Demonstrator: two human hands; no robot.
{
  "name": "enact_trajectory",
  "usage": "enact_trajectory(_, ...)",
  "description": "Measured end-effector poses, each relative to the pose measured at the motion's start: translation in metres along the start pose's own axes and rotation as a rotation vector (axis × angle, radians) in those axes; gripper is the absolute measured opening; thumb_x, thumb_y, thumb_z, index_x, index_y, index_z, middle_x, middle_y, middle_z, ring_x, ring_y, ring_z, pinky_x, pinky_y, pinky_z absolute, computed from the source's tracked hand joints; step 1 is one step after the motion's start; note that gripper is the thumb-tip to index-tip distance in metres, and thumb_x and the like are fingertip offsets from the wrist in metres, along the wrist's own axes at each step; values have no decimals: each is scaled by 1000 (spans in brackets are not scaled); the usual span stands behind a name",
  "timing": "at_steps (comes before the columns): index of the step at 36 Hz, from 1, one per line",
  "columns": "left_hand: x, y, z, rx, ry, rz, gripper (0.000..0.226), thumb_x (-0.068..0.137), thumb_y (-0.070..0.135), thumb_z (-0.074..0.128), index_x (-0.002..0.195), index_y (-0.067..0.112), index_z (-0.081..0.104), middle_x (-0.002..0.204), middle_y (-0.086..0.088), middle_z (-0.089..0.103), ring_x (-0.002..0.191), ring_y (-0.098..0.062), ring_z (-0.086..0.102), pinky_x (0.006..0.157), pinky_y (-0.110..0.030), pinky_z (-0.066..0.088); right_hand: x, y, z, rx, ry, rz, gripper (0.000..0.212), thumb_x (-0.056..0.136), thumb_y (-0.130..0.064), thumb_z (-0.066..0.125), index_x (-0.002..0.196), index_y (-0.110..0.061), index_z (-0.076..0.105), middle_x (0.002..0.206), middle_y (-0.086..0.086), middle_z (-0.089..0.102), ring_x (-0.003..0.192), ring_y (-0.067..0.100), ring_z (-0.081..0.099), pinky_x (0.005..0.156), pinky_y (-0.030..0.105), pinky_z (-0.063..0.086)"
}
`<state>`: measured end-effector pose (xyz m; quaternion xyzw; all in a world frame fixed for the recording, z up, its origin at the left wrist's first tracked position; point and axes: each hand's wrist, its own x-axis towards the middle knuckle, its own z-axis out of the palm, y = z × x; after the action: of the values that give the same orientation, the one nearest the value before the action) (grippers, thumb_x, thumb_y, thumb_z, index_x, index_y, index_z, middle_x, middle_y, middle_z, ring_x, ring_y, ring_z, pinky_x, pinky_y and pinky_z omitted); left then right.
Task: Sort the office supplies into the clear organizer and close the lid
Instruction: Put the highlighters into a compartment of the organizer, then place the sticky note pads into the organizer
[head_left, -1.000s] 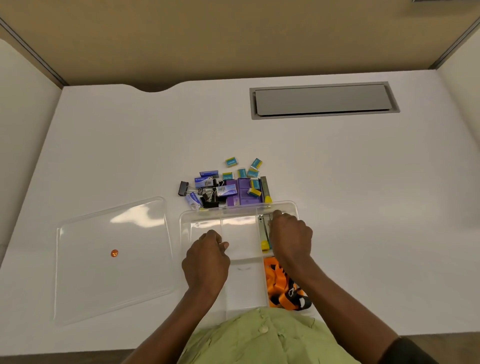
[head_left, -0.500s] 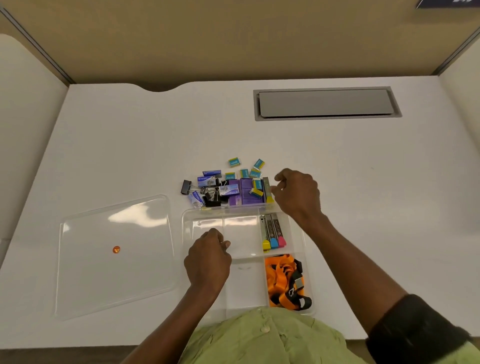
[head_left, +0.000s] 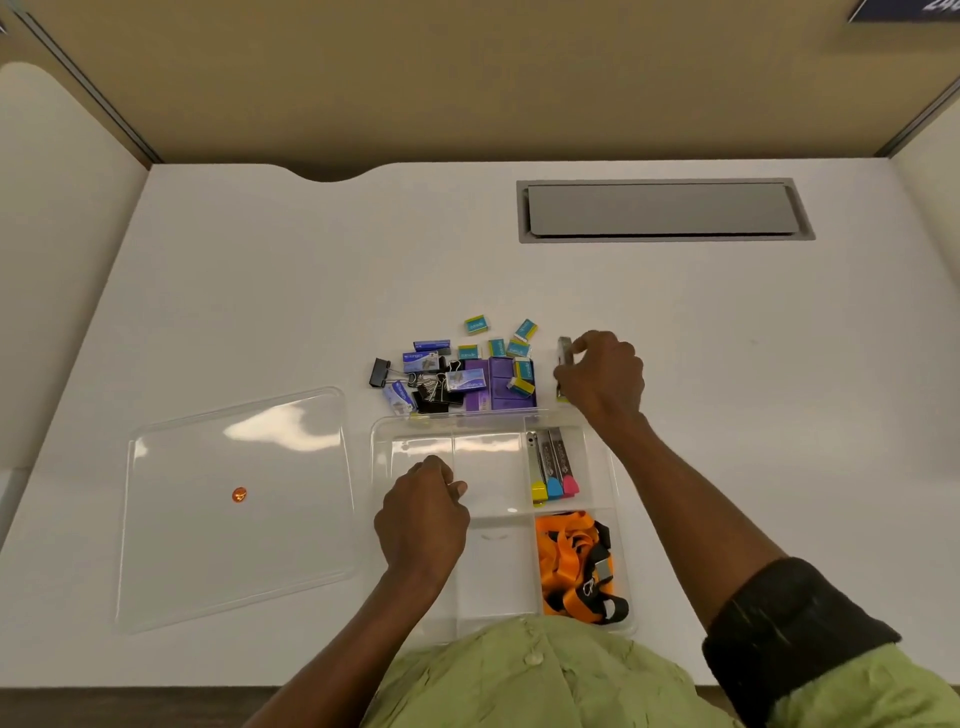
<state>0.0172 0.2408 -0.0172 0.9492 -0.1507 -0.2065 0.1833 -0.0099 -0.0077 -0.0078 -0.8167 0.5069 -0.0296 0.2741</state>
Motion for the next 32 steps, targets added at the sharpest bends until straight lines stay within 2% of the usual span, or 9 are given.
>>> enact_trajectory(4, 0, -1, -1, -13, -1, -6, 4, 93, 18, 73, 93, 20, 69, 94, 6, 79, 83, -14, 72, 61, -24, 40, -24, -2, -36, 35, 135, -63, 33, 83, -23, 80, 115, -18, 72, 93, 5, 78, 80, 24, 73, 72, 30, 56)
enact_trajectory(9, 1, 0, 0, -3, 0, -7, 5, 93, 19, 74, 93, 21, 69, 93, 6, 78, 80, -14, 70, 56, -23, 35, -77, 11, -59, -134, 45, -155, 28, 88, -23, 74, 114, -21, 67, 87, 0, 75, 72, 22, 71, 67, 34, 60)
enact_trajectory(12, 2, 0, 1, -6, -5, -11, 7, 92, 15, 73, 92, 21, 69, 94, 7, 78, 82, -15, 71, 61, -25, 44, -104, 25, -45, -311, -19, -177, 22, 93, -23, 66, 114, -19, 65, 87, 0, 72, 70, 19, 66, 59, 26, 47)
enact_trajectory(15, 2, -1, 1, -22, -13, -17, 14, 89, 9, 72, 92, 22, 69, 94, 9, 79, 84, -13, 72, 61, -25, 44, -121, 35, -25, -414, -84, -174, 31, 95, -25, 63, 124, -17, 62, 92, 2, 70, 76, 20, 66, 59, 26, 42)
enact_trajectory(19, 2, -1, 2, -31, -25, -30, 18, 88, 5, 71, 91, 23, 68, 93, 11, 80, 82, -8, 70, 57, -21, 39, -127, 37, -3, -501, -95, -194, 37, 97, -27, 63, 132, -15, 60, 102, 3, 71, 86, 19, 68, 66, 30, 53)
enact_trajectory(22, 3, -1, 3, -29, -22, -37, 19, 87, 5, 70, 90, 24, 67, 92, 11, 80, 80, -7, 68, 55, -21, 37, -126, 31, 7, -553, -117, -229, 34, 95, -24, 67, 127, -13, 64, 104, 5, 74, 88, 21, 71, 72, 33, 58)
enact_trajectory(26, 3, -1, 1, -35, -26, -36, 15, 90, 9, 70, 89, 23, 67, 92, 10, 80, 81, -11, 70, 60, -25, 48, -122, 26, 6, -628, -145, -255, 28, 93, -29, 70, 116, -13, 66, 101, 5, 75, 85, 21, 74, 69, 30, 53)
enact_trajectory(29, 3, -1, 1, -54, -23, -57, 19, 88, 7, 71, 87, 25, 66, 90, 12, 80, 69, -2, 57, 52, -19, 34, -120, 20, -5, -634, -122, -268, 22, 81, -25, 82, 96, -12, 72, 81, 6, 75, 67, 24, 73, 56, 28, 46)
enact_trajectory(32, 3, 0, 0, -59, -18, -68, 18, 88, 10, 73, 85, 27, 65, 87, 12, 79, 65, -3, 51, 50, -18, 28, -112, 6, -17, -575, 2, -290, 18, 71, -19, 84, 77, -13, 69, 63, 4, 67, 50, 26, 64, 50, 24, 33)
